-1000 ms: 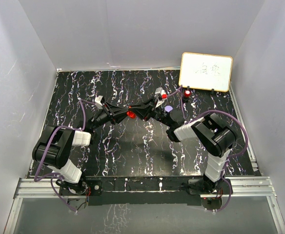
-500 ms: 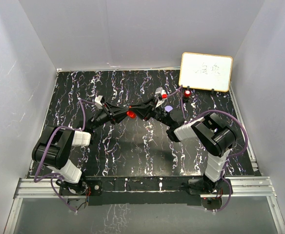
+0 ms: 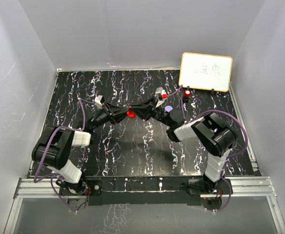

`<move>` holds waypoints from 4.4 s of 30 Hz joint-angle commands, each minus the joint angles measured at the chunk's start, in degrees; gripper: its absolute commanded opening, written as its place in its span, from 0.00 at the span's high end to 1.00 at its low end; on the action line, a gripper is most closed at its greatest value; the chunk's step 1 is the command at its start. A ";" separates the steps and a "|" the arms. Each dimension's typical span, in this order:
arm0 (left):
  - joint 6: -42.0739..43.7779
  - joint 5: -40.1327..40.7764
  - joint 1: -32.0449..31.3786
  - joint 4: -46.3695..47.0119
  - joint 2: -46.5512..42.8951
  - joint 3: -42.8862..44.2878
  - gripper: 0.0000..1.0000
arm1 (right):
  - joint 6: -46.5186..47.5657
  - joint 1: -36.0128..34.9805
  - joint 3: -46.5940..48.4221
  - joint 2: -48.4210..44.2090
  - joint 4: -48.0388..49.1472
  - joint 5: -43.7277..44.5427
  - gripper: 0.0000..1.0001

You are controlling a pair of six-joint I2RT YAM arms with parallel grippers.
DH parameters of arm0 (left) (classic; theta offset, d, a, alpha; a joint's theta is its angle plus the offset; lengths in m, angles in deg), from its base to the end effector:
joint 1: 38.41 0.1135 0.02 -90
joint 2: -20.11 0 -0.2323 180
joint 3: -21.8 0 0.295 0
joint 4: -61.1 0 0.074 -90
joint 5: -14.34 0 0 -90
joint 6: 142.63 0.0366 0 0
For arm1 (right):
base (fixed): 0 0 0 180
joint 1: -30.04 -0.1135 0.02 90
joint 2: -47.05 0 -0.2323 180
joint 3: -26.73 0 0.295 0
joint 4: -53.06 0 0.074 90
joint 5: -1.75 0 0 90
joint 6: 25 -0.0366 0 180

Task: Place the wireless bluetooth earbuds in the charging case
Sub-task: Place the earbud in the charging case.

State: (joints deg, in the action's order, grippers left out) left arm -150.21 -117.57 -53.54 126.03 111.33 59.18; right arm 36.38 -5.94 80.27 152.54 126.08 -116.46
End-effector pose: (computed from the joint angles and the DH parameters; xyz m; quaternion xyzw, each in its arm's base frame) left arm 0.2816 -0.1015 0.1270 -0.1834 0.6283 -0.7262 0.2103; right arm 0.2836 0.2273 0.1433 -0.2357 0.5348 0.5438 0.6022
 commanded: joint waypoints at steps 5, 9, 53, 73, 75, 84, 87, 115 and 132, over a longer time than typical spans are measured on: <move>-0.59 0.31 -0.26 6.38 -2.69 0.74 1.00 | 0.32 -0.18 0.50 0.26 19.32 -0.14 1.00; -0.59 0.33 -0.26 6.30 -2.71 0.84 1.00 | 0.24 -0.29 0.47 0.29 19.38 -0.15 1.00; -3.01 1.48 -0.53 11.33 -2.30 0.10 1.00 | 0.15 -1.02 1.43 -0.31 19.41 2.09 1.00; -5.45 3.25 -0.61 15.26 -2.10 -0.51 1.00 | 0.90 -1.01 -0.63 -1.33 19.45 2.83 1.00; -5.53 3.36 -0.60 15.36 -2.08 -0.59 1.00 | 1.02 -0.98 -0.91 -1.55 19.42 2.97 1.00; -5.86 4.03 -0.68 16.11 -2.05 -1.05 1.00 | 1.26 -1.04 -1.71 -2.41 19.41 3.17 1.00; -5.86 4.16 -0.62 16.07 -2.04 -1.00 1.00 | 1.29 -1.05 -2.05 -2.80 19.45 3.39 1.00; -4.13 2.88 -0.61 13.45 -4.03 0.91 1.00 | 0.90 -1.00 -2.86 -2.07 19.36 3.16 1.00; -3.23 1.63 -0.62 11.33 -4.92 3.04 1.00 | 0.13 -0.56 -2.62 -0.54 19.38 1.16 1.00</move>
State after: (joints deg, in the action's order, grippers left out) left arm -152.70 -115.21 -54.03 129.02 110.52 58.83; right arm 36.60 -6.53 78.00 151.23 126.40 -113.31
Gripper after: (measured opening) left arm 0.239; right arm 0.175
